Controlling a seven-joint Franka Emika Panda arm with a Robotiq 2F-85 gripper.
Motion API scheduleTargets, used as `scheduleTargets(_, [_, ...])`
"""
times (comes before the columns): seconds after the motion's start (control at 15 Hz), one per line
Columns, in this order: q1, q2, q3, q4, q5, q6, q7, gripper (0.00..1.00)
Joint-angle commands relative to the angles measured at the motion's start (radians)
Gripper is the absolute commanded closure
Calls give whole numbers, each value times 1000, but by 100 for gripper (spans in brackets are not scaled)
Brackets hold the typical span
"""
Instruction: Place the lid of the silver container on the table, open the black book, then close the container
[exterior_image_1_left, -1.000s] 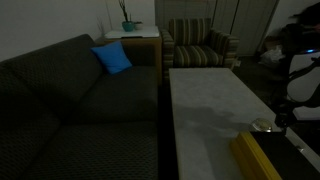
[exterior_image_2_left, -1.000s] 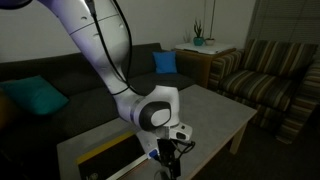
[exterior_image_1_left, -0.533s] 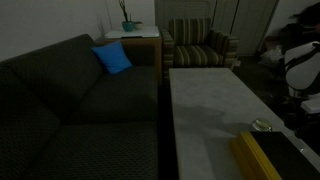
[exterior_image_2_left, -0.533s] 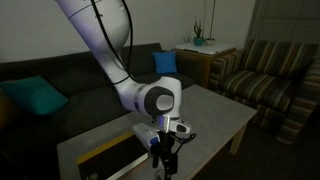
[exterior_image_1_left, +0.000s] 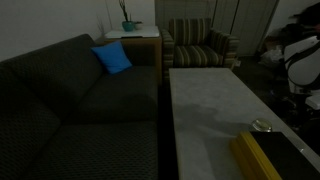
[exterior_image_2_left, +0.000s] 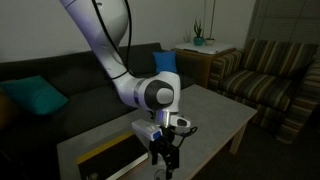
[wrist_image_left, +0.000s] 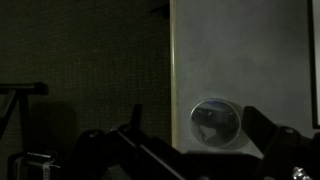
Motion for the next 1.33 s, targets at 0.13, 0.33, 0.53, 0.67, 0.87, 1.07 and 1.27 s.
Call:
scheduleTargets(0.13, [-11, 1, 10, 6, -17, -4, 8, 0])
scheduleTargets(0.33, [-25, 21, 22, 46, -20, -38, -22, 0])
scheduleTargets(0.53, [-61, 45, 55, 91, -19, -95, -97, 0])
scheduleTargets(0.67, [-96, 58, 81, 114, -20, -128, -172, 0])
scheduleTargets(0.87, [-171, 77, 122, 140, -19, -152, -320, 0])
scheduleTargets(1.07, [-261, 100, 164, 174, -16, -140, -486, 0])
scheduleTargets(1.27, [-341, 126, 212, 217, -3, -153, -627, 0])
